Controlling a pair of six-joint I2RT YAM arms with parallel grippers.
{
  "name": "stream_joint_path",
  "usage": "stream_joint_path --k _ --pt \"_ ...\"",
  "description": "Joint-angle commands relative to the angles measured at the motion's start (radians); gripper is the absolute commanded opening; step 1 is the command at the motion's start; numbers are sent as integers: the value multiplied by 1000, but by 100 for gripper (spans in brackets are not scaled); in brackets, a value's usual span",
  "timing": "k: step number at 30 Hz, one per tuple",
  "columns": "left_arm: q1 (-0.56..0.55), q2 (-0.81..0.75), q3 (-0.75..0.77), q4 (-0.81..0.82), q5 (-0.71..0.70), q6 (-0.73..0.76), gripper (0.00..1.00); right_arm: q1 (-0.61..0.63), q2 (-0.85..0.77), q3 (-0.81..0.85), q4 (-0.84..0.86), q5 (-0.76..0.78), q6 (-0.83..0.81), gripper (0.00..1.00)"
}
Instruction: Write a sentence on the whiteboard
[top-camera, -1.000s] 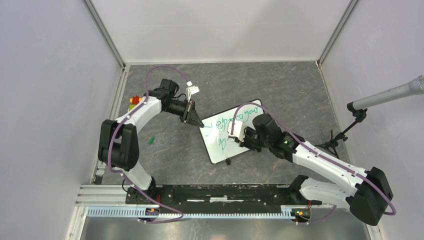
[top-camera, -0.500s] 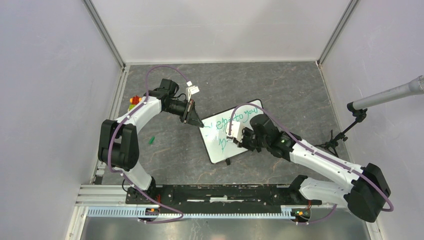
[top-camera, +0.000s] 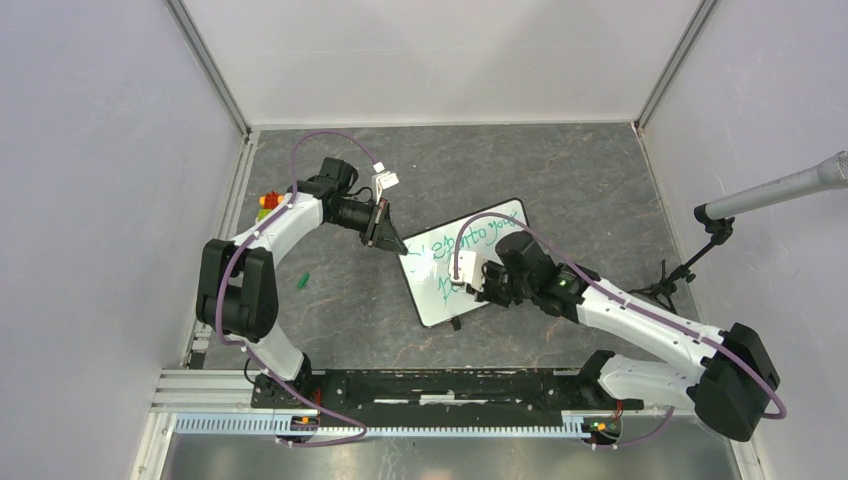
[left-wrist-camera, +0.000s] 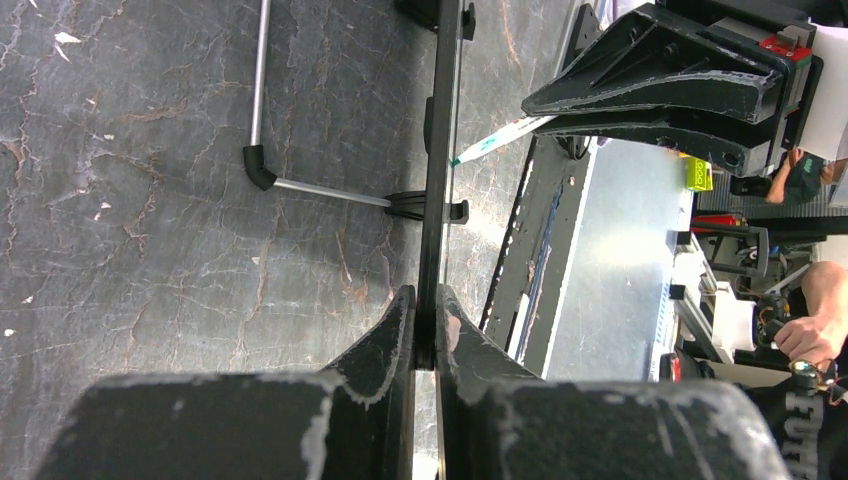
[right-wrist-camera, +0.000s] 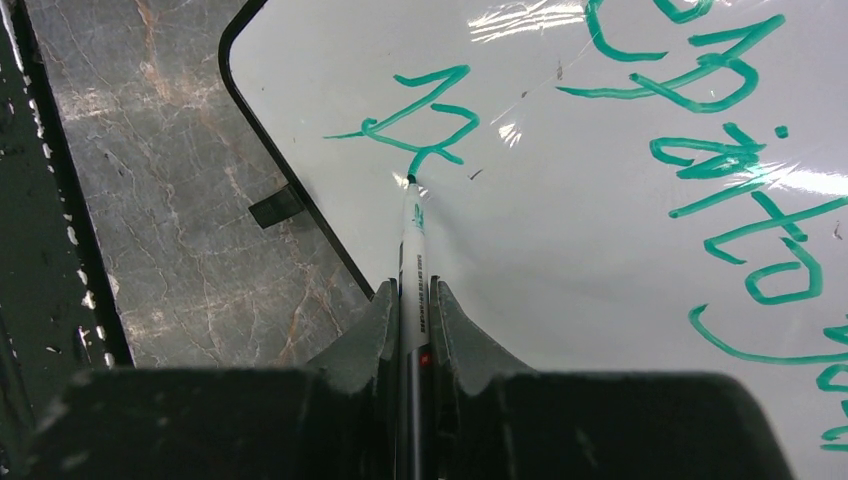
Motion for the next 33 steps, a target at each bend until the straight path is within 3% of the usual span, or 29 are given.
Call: stream_joint_path --k 1,9,25,33 --pt "-3 11 -1 19 -29 35 2 -3 -14 28 -42 100 -38 0" --pt "-4 6 -3 19 -29 34 2 -15 -11 78 2 157 -9 0" --pt "-3 8 -4 19 -30 36 2 17 33 90 11 69 3 0" --pt "-3 4 -6 20 -32 35 2 -6 -26 88 -6 56 9 0"
